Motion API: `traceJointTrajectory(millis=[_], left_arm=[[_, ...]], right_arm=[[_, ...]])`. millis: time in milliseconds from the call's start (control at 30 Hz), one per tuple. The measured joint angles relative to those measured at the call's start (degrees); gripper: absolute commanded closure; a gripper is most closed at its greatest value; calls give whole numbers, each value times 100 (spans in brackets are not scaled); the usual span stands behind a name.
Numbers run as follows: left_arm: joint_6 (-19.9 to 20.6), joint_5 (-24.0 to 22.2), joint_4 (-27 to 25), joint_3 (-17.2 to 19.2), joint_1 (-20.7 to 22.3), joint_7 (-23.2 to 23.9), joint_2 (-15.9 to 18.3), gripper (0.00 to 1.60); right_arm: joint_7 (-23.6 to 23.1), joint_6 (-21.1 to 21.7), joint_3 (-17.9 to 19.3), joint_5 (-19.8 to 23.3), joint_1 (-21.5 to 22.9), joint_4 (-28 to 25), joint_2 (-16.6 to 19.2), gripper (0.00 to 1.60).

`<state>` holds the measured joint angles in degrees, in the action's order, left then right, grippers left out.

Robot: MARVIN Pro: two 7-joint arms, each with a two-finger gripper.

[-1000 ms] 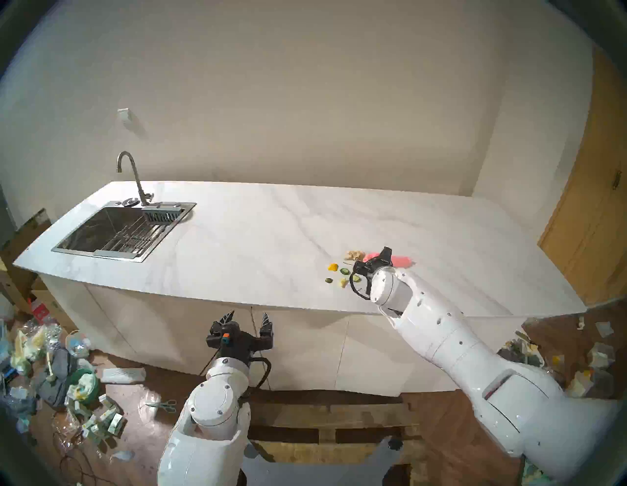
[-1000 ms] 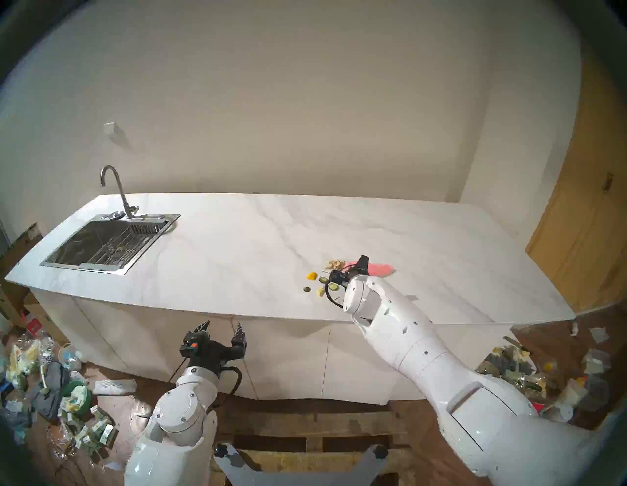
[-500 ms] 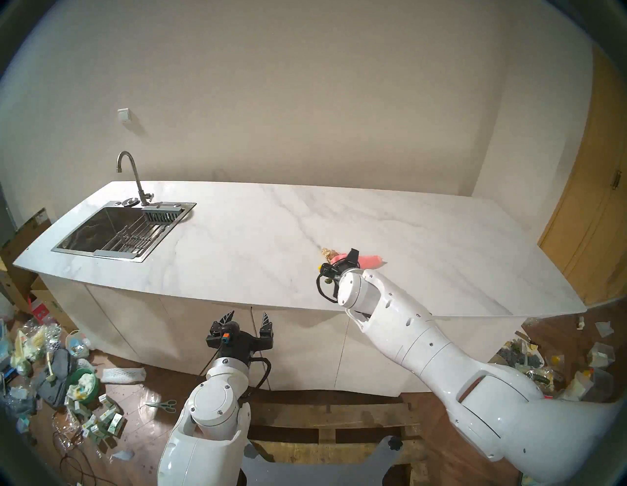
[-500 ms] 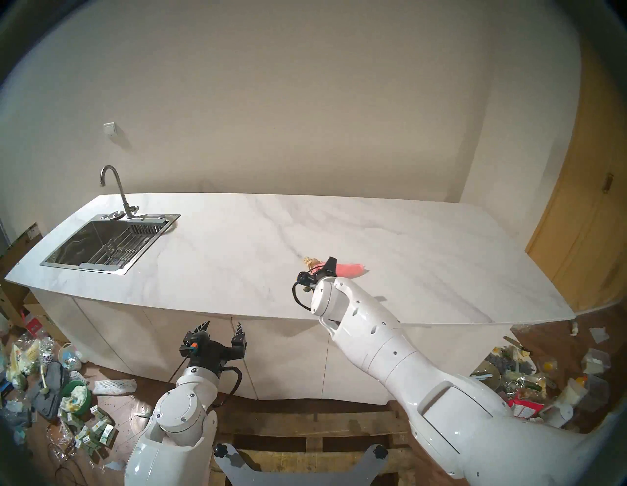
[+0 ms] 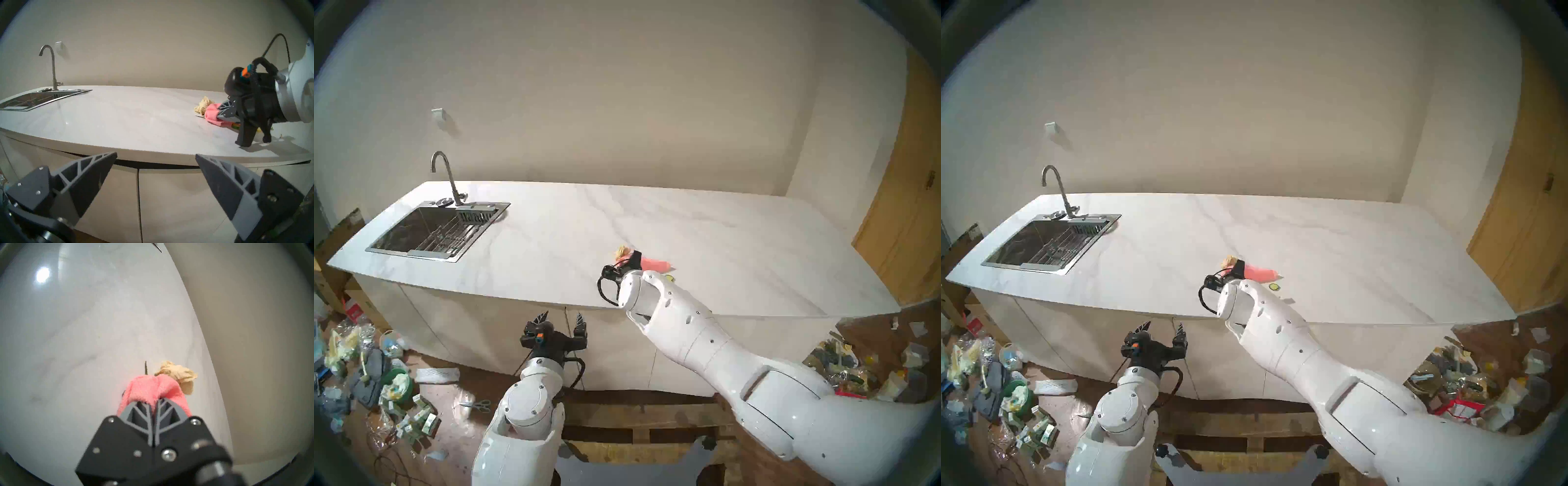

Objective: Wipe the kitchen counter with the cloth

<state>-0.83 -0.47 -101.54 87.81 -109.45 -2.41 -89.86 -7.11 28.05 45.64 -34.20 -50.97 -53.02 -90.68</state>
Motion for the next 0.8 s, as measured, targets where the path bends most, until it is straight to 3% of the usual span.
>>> traceJointTrajectory(millis=[333, 533, 800], left_arm=[[0, 0, -6, 0, -2, 2, 1, 0], [0, 0, -5, 0, -2, 2, 1, 0], [0, 0, 4, 0, 0, -1, 1, 0]], right_arm=[[214, 59, 354, 124, 101, 161, -46, 160], [136, 111, 478, 135, 100, -210, 235, 160], [-450, 119, 404, 22, 84, -717, 728, 160]])
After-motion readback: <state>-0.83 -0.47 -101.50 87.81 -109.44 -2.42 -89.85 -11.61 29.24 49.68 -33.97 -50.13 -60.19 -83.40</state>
